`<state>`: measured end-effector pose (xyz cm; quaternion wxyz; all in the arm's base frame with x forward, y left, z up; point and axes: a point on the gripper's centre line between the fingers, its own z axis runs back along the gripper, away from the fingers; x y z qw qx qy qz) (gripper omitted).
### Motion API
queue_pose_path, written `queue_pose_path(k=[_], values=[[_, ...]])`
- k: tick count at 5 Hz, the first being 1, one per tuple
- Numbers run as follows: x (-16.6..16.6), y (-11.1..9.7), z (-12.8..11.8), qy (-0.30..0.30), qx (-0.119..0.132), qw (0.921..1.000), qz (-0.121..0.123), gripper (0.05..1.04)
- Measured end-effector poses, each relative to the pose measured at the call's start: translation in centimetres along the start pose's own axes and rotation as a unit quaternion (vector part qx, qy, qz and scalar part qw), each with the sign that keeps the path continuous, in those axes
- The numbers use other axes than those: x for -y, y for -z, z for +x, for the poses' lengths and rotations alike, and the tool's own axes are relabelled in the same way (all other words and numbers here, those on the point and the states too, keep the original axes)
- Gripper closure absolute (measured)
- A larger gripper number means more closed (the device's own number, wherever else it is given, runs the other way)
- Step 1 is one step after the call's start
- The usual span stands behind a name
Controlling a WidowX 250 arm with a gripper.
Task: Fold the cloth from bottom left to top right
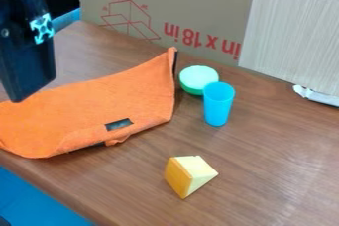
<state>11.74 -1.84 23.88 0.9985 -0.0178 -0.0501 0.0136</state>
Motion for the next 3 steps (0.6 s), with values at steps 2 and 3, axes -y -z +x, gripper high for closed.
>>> queue_pose_path(k=[2,3], values=[[-1.9,1.3,2.1,-0.044,-0.013,0.9989,-0.008,0.083],[-3.9,1.6,4.0,-0.084,0.005,0.9963,-0.018,0.083]])
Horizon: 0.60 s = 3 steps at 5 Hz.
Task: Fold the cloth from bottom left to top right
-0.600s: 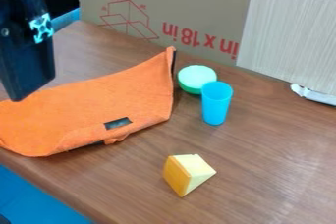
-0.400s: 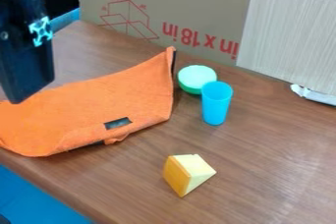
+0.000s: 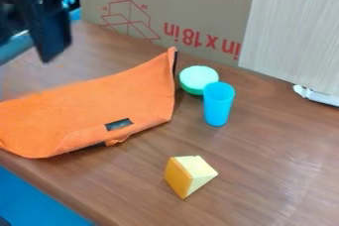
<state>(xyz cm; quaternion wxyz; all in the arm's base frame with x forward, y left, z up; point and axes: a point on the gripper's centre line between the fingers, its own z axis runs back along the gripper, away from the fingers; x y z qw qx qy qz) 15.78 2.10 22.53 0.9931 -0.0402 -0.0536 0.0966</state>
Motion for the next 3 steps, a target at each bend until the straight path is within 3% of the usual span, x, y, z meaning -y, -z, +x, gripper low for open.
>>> queue_pose_path(k=[1,3], values=[[-2.6,1.5,2.0,-0.070,-0.030,0.9968,-0.023,0.083],[-6.9,2.5,2.6,-0.125,0.015,0.9913,-0.039,0.084]])
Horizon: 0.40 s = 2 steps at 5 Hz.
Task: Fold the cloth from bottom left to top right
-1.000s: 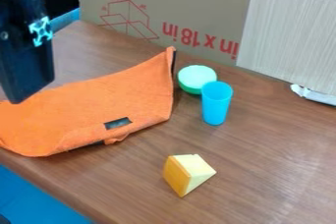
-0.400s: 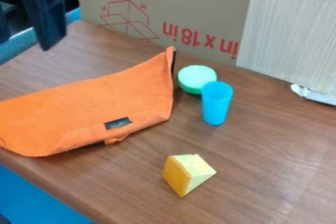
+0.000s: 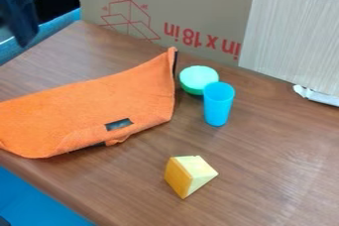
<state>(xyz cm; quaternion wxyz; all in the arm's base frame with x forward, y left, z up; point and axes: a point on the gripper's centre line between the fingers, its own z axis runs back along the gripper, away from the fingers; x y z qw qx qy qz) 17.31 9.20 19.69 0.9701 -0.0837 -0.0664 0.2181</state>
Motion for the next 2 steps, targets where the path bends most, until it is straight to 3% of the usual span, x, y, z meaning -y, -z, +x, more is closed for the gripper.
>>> queue_pose_path(k=[2], values=[[-5.0,2.3,0.9,-0.008,0.043,0.9989,-0.020,0.084]])
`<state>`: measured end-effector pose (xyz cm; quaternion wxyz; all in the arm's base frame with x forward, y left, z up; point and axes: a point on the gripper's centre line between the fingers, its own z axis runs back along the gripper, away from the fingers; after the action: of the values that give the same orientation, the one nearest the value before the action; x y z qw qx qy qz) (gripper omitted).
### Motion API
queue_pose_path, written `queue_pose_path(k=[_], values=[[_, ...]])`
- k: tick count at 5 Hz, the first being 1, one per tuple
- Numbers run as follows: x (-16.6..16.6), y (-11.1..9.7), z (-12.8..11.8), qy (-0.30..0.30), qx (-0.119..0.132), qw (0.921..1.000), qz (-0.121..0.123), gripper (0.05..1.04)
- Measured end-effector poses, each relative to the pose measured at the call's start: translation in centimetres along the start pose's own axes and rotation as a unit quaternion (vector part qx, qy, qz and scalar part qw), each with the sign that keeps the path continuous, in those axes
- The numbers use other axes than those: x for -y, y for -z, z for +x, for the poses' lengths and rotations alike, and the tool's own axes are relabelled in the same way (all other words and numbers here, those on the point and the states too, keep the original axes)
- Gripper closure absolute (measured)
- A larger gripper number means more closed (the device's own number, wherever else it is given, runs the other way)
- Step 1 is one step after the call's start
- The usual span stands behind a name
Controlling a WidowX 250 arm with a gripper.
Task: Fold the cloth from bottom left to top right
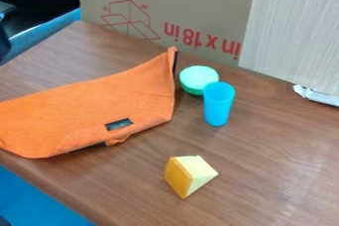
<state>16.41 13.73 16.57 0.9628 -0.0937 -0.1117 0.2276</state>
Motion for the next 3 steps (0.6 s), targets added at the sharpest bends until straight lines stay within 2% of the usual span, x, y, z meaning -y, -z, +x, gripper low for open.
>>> queue_pose_path(k=[1,2,3], values=[[-1.9,0.8,0.2,-0.010,0.022,0.9997,-0.001,0.084],[-3.6,1.4,0.1,-0.021,0.063,0.9978,-0.001,0.084],[-5.4,2.7,0.7,-0.046,0.091,0.9947,0.008,0.084]])
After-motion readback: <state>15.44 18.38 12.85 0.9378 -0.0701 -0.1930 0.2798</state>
